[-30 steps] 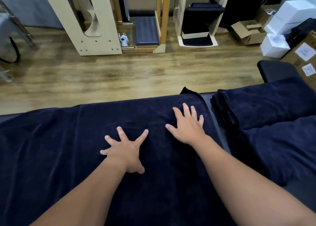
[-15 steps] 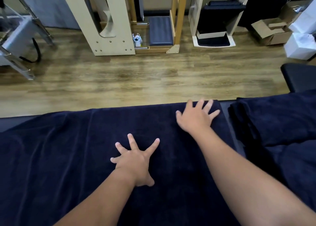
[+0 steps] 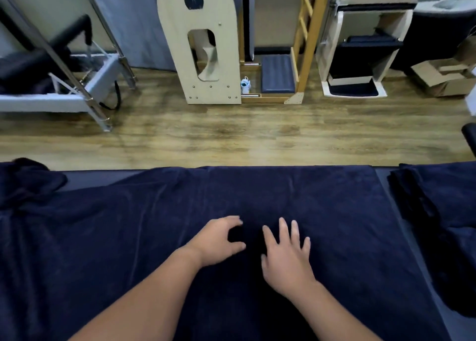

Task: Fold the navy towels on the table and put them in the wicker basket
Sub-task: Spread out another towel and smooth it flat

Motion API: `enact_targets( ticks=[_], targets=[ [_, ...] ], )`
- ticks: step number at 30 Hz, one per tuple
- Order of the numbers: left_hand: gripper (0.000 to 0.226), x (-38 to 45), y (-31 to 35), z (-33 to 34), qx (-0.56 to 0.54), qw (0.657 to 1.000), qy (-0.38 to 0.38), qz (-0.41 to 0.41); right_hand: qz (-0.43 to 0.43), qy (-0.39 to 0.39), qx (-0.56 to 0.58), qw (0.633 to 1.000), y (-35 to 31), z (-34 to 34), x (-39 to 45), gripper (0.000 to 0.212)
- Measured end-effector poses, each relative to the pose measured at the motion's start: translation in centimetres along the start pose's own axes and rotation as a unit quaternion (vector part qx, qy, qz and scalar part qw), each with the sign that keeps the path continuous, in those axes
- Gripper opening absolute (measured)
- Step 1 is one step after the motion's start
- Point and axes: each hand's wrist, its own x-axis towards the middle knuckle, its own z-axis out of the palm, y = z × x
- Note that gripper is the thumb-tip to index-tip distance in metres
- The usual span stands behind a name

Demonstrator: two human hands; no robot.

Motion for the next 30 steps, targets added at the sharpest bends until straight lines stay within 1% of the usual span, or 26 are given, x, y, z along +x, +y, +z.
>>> enact_targets(
  ticks=[1,2,3,7,9,11,12,14,17,20,22,24,25,26,27,28,29,30],
  targets=[
    [0.048,-0.7,-1.9,-0.9,0.007,0.999,0.034,-0.002,-0.005,-0.01,-0.005,1.0,-1.0,0.1,-0.5,0.069],
    [0.035,-1.6,-4.1,-2.0,0.023,0.997,0.074,-0.006,-0.01,-0.019,-0.009,1.0,-2.4,0.1,-0.9,0.069],
    [0.029,-2.4,-6.5,-3.3,0.036,0.993,0.109,-0.017,-0.013,-0.03,-0.008,0.999,-3.8,0.2,-1.2,0.069],
    [0.02,-4.0,-16.6,-10.3,0.09,0.97,0.203,-0.096,-0.027,-0.049,-0.005,0.998,-11.2,0.7,-1.1,0.071],
    [0.024,-3.7,-21.2,-14.5,0.092,0.952,0.263,-0.123,-0.036,-0.047,-0.006,0.998,-16.2,1.0,-0.2,0.074],
    [0.03,-2.7,-24.2,-17.8,0.09,0.942,0.302,-0.119,-0.054,-0.04,-0.013,0.998,-20.9,1.1,1.0,0.079],
    [0.03,-2.2,-25.5,-19.3,0.083,0.942,0.301,-0.12,-0.063,-0.043,-0.018,0.997,-23.4,1.2,1.8,0.083],
    [0.029,-1.3,-27.4,-21.5,0.078,0.951,0.264,-0.139,-0.063,-0.065,-0.023,0.996,-27.6,1.5,3.3,0.097],
    [0.034,-0.6,-28.9,-23.0,0.116,0.967,0.162,-0.161,-0.016,-0.117,-0.034,0.992,-31.0,2.2,4.7,0.122],
    [0.045,-0.7,-28.6,-23.4,0.185,0.972,0.057,-0.133,0.045,-0.149,-0.031,0.987,-32.3,2.3,5.4,0.137],
    [0.038,-0.6,-27.8,-23.5,0.222,0.968,0.02,-0.112,0.066,-0.165,-0.039,0.983,-33.0,2.1,6.0,0.143],
    [0.024,0.0,-27.4,-23.5,0.217,0.97,-0.003,-0.111,0.082,-0.177,-0.044,0.98,-33.8,2.0,6.6,0.147],
    [0.018,0.2,-27.4,-23.7,0.18,0.976,-0.001,-0.126,0.089,-0.183,-0.044,0.978,-34.1,2.0,6.8,0.149],
    [0.012,0.5,-27.6,-23.9,0.113,0.982,0.017,-0.148,0.096,-0.187,-0.043,0.977,-34.2,2.1,6.8,0.15],
    [0.009,0.9,-28.0,-24.4,0.036,0.984,0.056,-0.166,0.1,-0.188,-0.043,0.976,-34.3,2.2,6.9,0.15],
    [0.008,1.4,-28.5,-25.2,-0.035,0.977,0.11,-0.18,0.101,-0.187,-0.045,0.976,-34.3,2.2,7.0,0.15],
    [0.009,2.1,-29.0,-26.2,-0.078,0.965,0.178,-0.178,0.102,-0.186,-0.047,0.976,-34.3,2.3,7.1,0.15],
    [0.008,2.8,-29.5,-27.2,-0.078,0.954,0.243,-0.158,0.102,-0.186,-0.053,0.976,-34.3,2.3,7.1,0.151]
  ],
)
